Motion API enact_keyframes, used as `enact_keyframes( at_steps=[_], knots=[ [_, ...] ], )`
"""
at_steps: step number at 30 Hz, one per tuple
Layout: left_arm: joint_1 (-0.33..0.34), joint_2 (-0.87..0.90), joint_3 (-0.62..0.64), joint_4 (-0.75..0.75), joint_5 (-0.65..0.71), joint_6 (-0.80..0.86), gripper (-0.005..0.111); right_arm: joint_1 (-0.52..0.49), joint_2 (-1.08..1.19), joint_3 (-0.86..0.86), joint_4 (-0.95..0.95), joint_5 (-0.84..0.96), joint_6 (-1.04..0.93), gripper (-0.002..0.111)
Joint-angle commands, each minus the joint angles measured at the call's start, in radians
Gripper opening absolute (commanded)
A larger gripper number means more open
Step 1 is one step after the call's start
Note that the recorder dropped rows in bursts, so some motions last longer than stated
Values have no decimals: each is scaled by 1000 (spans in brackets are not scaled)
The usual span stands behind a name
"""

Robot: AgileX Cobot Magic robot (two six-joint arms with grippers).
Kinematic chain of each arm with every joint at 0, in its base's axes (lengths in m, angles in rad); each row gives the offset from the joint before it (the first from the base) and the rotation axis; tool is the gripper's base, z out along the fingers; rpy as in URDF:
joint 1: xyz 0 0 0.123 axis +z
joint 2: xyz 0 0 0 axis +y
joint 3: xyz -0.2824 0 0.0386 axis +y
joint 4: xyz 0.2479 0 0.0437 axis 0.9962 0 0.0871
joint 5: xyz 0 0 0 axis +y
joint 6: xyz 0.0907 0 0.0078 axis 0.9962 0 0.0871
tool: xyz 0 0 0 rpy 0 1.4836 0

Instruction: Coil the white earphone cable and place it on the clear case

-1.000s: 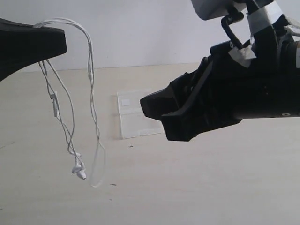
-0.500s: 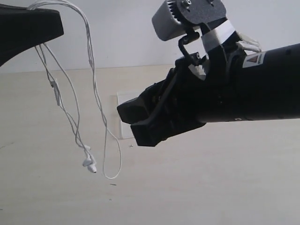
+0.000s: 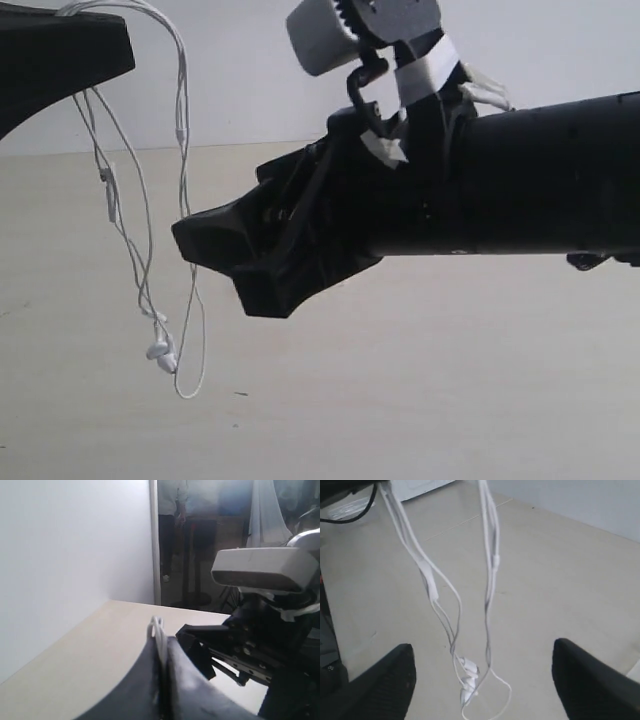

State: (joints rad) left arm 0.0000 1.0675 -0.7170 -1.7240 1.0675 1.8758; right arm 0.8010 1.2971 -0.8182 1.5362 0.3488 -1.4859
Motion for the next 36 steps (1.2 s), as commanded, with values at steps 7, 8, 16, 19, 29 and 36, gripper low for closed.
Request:
enact_keyframes(
  at_steps=[7,8,16,19,29,36],
  knots=[
    [1,-6,-8,-20,1,6,0,2,89,4,208,98,-320,73],
    [1,-6,-8,-20,1,6,0,2,98,1,208,100,-320,73],
    [1,-6,-8,-20,-27,4,0,2,154,-38,208,104,-301,73],
    [1,-6,-8,-20,-27,4,0,2,170,-53,208,112,-285,73],
    [1,-6,-8,-20,-29,4,0,2,232,-105,208,158,-254,73],
    [0,-6,-8,-20,-29,2,0,16,278,-147,208,168,-215,72]
  ],
)
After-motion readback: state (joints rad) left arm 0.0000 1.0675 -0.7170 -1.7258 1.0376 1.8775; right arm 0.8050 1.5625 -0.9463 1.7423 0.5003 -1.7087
